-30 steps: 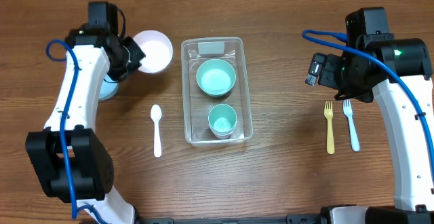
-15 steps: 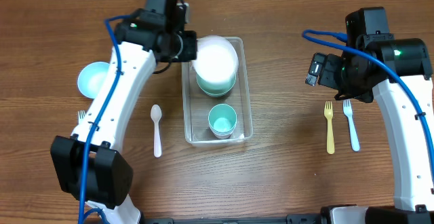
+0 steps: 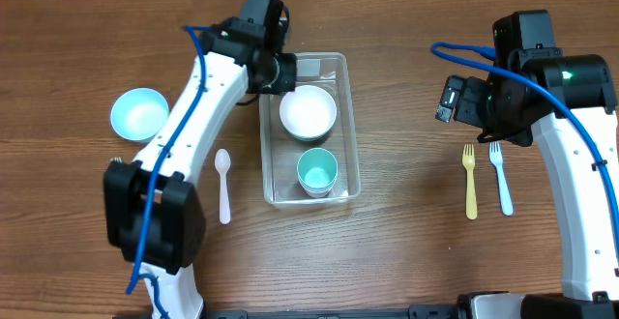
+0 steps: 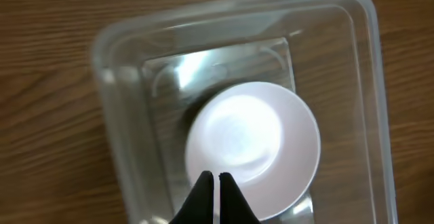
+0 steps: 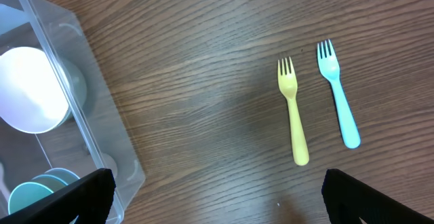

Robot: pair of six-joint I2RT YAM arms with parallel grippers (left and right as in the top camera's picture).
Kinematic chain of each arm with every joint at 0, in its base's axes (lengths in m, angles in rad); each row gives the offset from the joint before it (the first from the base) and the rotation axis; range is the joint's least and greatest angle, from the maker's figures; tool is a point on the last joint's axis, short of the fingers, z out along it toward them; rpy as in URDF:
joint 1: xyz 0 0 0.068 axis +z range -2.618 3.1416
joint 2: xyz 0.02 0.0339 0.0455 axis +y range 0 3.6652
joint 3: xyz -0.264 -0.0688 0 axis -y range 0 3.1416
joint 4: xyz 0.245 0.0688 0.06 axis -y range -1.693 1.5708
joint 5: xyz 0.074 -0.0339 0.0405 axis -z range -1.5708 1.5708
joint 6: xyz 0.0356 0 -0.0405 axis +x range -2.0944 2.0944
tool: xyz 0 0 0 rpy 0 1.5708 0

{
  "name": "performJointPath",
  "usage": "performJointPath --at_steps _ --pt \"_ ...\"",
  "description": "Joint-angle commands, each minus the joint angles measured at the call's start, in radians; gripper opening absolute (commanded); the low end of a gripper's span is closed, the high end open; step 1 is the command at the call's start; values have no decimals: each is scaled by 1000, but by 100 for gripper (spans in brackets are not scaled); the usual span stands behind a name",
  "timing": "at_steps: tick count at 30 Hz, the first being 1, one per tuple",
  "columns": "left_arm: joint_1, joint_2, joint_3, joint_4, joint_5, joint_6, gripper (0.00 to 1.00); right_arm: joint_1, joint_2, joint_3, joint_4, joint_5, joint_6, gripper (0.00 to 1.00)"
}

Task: Pack container
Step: 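Carry the white bowl onto the green bowl in the container, then move the left gripper to the light-blue bowl and grasp its rim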

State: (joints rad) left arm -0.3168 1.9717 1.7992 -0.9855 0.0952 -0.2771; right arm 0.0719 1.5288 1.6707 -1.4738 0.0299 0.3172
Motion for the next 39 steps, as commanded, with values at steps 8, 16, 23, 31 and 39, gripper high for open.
performJointPath --at_steps 8,16,23,31,39 --pt "342 -162 46 -334 -251 70 57 -4 -19 24 5 6 -3 100" --pt "448 -67 -99 -234 -154 217 61 -4 -19 24 5 6 -3 100" --pt "447 26 -148 -180 -158 267 68 -4 -19 24 5 6 -3 100" --pt "491 19 -147 -164 -181 23 59 -4 -19 24 5 6 -3 100" --pt "719 19 -147 -147 -92 16 63 -4 -19 24 5 6 -3 100"
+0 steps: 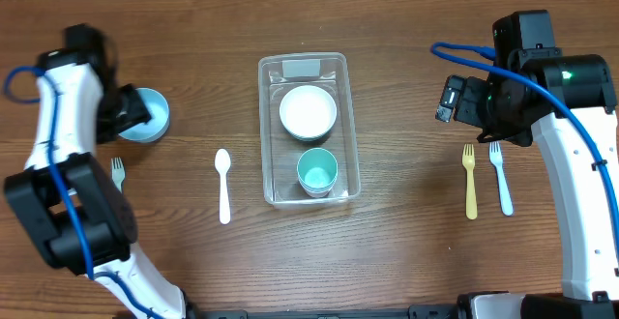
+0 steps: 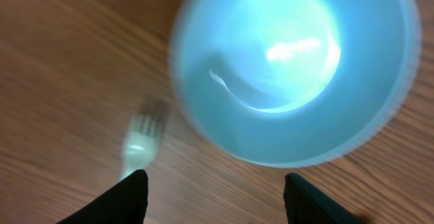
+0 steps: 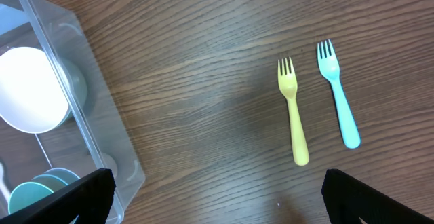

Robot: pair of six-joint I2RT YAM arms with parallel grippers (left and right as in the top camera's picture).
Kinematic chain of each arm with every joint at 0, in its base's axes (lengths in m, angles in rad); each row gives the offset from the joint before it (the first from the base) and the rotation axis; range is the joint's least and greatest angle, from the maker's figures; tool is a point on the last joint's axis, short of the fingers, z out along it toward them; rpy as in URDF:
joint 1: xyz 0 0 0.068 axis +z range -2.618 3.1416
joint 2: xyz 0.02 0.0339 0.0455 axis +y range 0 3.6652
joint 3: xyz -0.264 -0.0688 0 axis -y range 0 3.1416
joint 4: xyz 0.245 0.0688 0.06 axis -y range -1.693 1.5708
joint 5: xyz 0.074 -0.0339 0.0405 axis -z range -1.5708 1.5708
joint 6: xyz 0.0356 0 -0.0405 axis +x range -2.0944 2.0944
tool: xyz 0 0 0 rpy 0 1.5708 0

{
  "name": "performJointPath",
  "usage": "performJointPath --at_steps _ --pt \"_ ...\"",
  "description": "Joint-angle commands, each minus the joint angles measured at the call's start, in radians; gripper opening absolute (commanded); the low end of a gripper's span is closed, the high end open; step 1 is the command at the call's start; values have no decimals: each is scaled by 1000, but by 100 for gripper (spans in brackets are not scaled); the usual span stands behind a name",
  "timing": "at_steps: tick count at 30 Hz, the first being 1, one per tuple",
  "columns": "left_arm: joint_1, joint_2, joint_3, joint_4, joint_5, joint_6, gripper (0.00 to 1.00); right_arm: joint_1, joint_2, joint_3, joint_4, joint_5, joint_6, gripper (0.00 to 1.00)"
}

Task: Pack container
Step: 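Move the left gripper to the light-blue bowl and grasp its rim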

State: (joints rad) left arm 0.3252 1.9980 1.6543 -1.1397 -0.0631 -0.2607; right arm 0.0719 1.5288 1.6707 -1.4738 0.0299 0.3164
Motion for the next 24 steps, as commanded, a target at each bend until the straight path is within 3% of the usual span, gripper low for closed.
performJointPath --at_steps 1,4,12,20,24 --pt "94 -7 -3 13 94 26 63 -4 -19 24 5 6 -2 100" --pt "124 -7 -6 35 138 101 63 -4 -19 24 5 6 -2 100" --pt "112 -7 -174 268 218 97 58 -4 -19 24 5 6 -2 100" --pt "111 -6 -188 323 239 89 56 -4 -19 24 5 6 -2 100" --pt "110 -6 -190 337 240 89 34 -4 -19 24 5 6 -2 100"
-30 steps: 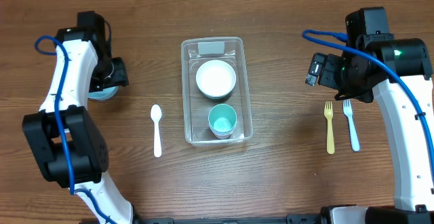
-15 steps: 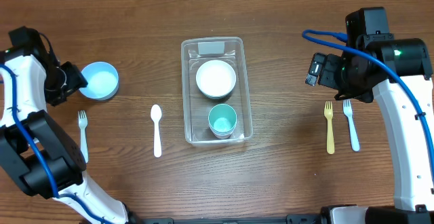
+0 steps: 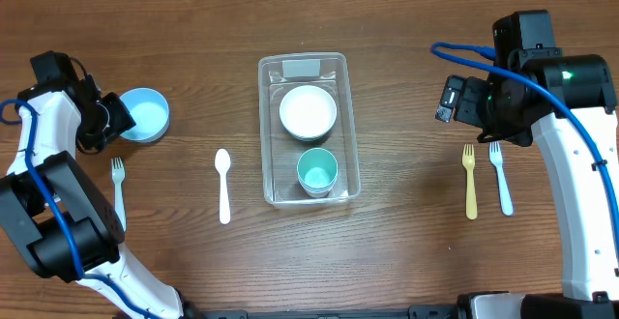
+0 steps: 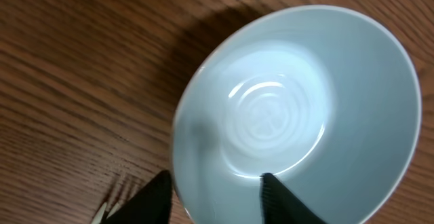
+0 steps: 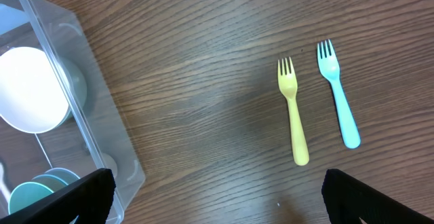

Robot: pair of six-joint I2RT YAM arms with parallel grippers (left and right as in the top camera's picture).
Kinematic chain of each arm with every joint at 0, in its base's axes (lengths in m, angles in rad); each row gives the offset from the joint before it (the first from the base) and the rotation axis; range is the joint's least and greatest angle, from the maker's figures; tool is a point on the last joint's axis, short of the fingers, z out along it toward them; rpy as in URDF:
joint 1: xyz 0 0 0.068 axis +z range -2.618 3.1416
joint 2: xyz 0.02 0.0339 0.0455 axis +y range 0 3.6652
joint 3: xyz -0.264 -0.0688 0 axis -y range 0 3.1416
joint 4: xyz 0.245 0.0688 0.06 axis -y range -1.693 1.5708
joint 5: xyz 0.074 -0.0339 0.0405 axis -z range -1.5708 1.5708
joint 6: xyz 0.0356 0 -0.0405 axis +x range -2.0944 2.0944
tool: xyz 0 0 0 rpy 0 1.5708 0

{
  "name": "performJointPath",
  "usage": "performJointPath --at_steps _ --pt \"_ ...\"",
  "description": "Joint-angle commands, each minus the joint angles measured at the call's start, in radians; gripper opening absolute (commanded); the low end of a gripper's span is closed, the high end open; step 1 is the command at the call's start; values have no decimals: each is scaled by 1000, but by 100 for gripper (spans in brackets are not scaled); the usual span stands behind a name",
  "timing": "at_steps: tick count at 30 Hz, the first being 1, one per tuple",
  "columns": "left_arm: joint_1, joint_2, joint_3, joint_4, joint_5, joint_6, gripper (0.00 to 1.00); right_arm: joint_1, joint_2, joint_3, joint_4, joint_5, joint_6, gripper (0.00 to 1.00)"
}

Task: Pack container
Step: 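Move the left gripper to the light-blue bowl and grasp its rim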

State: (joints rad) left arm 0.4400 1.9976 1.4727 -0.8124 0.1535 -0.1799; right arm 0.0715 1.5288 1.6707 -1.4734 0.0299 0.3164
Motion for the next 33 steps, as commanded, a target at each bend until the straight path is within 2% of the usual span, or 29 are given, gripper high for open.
performJointPath --at_steps 1,20,21,26,33 --pt "-5 -6 -12 13 23 8 30 -4 -19 24 5 6 -2 100" --pt "-5 -6 -52 62 23 7 35 -4 -19 24 5 6 -2 100" --pt "-5 -6 -53 63 23 7 33 -4 -19 24 5 6 -2 100" --pt "-5 -6 -53 70 24 -16 5 -4 -19 24 5 6 -2 100" --pt "-5 -6 -34 87 136 -34 4 -4 -19 24 5 6 -2 100"
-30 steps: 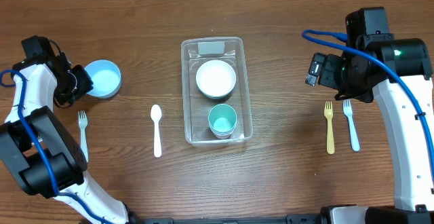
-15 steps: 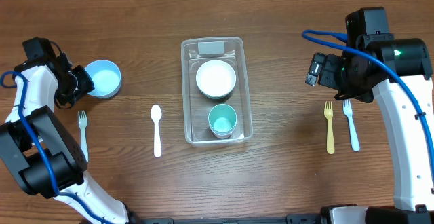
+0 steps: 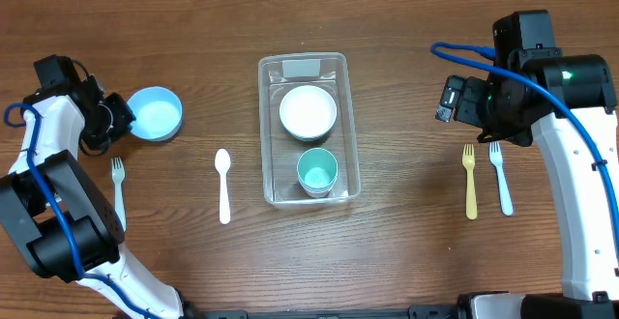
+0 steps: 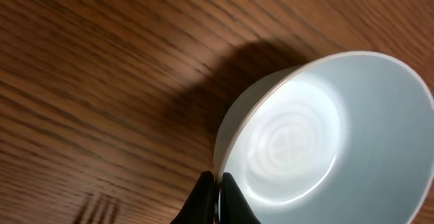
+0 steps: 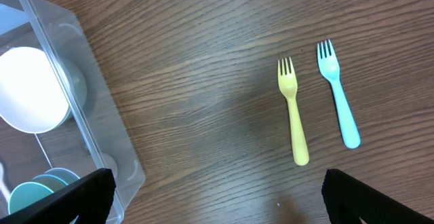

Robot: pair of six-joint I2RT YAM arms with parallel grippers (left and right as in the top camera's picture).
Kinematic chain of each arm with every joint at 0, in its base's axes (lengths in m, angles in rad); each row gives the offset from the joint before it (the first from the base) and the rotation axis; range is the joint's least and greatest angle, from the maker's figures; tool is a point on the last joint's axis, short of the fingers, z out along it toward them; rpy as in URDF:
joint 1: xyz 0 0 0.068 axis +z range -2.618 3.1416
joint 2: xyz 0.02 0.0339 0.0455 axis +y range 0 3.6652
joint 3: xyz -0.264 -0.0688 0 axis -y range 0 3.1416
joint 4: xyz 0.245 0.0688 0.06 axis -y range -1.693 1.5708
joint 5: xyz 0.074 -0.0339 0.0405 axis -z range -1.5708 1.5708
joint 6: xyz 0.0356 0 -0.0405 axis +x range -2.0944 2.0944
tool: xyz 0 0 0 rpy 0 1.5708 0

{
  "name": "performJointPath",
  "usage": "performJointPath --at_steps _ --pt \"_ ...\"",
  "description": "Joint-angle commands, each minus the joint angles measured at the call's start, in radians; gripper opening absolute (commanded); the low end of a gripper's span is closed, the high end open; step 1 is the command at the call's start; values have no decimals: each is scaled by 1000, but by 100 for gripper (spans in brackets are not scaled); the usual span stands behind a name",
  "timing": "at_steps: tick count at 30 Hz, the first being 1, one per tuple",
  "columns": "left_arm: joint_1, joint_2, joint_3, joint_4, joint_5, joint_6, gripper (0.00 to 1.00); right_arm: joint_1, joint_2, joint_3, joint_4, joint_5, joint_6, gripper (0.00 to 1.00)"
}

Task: Pack container
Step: 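Move the left gripper to the light-blue bowl and grasp its rim, then carry the light-blue bowl onto the white bowl and release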

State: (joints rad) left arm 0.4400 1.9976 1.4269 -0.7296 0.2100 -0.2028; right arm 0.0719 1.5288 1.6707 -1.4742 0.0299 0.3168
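Note:
My left gripper (image 3: pixel 116 117) is shut on the near rim of a light blue bowl (image 3: pixel 156 114) at the table's left. In the left wrist view the bowl (image 4: pixel 325 136) tips up over its own shadow, its rim pinched between my gripper's (image 4: pixel 218 198) fingers. The clear container (image 3: pixel 329 63) stands mid-table, holding a white bowl (image 3: pixel 308 112) and a teal cup (image 3: pixel 316 171). My right gripper (image 5: pixel 217 197) hangs open over bare wood, right of the container (image 5: pixel 102 115).
A white spoon (image 3: pixel 223 184) lies left of the container. Near the left edge, below the blue bowl, rests a pale fork (image 3: pixel 118 188). A yellow fork (image 3: pixel 470 179) and a blue fork (image 3: pixel 500 176) sit side by side at the right.
My left gripper was open astride the blue bowl's rim and is now shut on it. The bowl sits slightly further right and is tilted. The right arm has not moved.
My left gripper was shut above the white bowl inside the container. Then it stood open over the blue bowl at the far left, then open around that bowl's rim. Now it grips the rim. The right arm stayed still throughout.

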Motion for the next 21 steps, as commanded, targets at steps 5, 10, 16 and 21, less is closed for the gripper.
performJointPath --at_steps 5,10,16,21 --pt "-18 -38 41 -2 137 -14 4 -4 -19 24 6 6 -3 100" --pt "-93 -147 147 -39 164 -23 4 -4 -19 24 6 6 -3 100" --pt "-287 -264 313 -112 164 -72 4 -4 -19 24 6 6 -3 100" --pt "-497 -271 373 -115 158 -143 4 -4 -19 24 5 6 -3 100"
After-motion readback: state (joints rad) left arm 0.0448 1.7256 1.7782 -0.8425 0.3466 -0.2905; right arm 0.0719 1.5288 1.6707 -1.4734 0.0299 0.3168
